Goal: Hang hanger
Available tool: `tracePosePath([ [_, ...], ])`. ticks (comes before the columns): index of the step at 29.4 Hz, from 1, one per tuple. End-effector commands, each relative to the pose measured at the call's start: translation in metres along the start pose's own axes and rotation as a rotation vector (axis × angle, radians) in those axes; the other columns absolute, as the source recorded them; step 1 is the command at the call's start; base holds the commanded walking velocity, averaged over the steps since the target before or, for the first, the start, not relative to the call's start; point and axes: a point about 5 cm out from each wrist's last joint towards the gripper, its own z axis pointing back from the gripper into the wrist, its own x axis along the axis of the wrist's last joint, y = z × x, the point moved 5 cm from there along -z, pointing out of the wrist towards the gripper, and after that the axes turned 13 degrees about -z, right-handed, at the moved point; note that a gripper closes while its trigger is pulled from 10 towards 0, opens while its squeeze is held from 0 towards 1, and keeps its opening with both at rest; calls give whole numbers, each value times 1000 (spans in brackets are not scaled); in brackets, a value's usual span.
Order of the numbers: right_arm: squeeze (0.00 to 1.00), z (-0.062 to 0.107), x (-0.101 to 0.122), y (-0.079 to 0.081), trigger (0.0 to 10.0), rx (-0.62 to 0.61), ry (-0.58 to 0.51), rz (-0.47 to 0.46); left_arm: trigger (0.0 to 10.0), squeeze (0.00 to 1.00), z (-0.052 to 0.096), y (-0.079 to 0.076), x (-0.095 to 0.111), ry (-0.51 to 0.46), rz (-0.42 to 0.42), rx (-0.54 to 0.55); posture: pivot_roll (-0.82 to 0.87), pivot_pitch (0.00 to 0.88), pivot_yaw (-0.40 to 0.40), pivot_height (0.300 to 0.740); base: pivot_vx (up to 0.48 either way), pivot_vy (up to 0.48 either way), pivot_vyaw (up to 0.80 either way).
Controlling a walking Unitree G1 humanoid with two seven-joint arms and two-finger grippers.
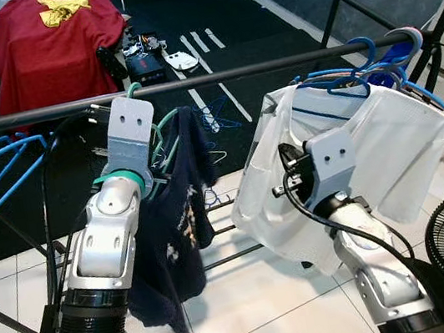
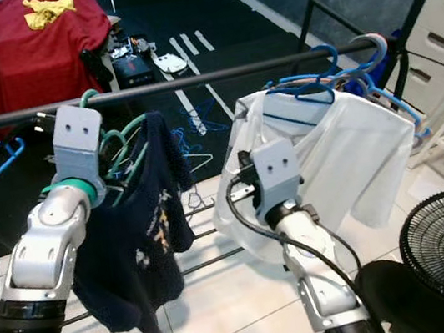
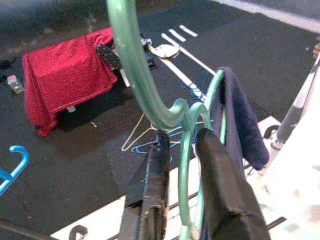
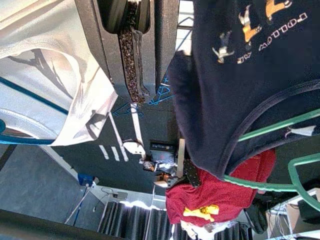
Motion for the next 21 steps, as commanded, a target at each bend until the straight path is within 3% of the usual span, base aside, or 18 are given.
tracePosePath([
  [1,0,3,-2,-1,10000,-9,3,2,10000,1000,-2,-7,-2,-1,18,-20,-25,68,36,740,0,0,0],
  [6,0,2,-1,0,10000,-7,1,1,10000,1000,-7,-14,-1,-4,25,-38,-27,71,38,740,0,0,0],
  [7,0,2,-1,0,10000,-7,0,2,10000,576,-11,-18,0,1,40,-54,-31,71,40,740,0,0,0],
  [8,0,3,-1,0,10000,-8,0,2,10000,0,-16,-24,2,-5,44,-77,-38,72,44,740,0,0,0],
  [15,0,4,-1,-1,10000,-13,1,3,10000,0,-25,-32,8,-26,34,-108,-45,73,48,740,0,0,0],
  [16,0,5,-1,-1,10000,-16,1,3,3176,0,-29,-32,11,-34,31,-114,-48,77,52,740,0,0,0],
  [17,0,5,-1,-2,10000,-20,1,4,1059,0,-31,-32,13,-40,26,-119,-48,77,52,740,0,0,0],
  [18,0,6,-1,-3,10000,-22,1,4,0,0,-33,-32,15,-44,13,-120,-49,79,53,740,0,0,0],
  [21,0,6,-1,-3,10000,-24,1,4,0,0,-35,-31,15,-49,-5,-119,-48,82,54,740,0,0,0],
])
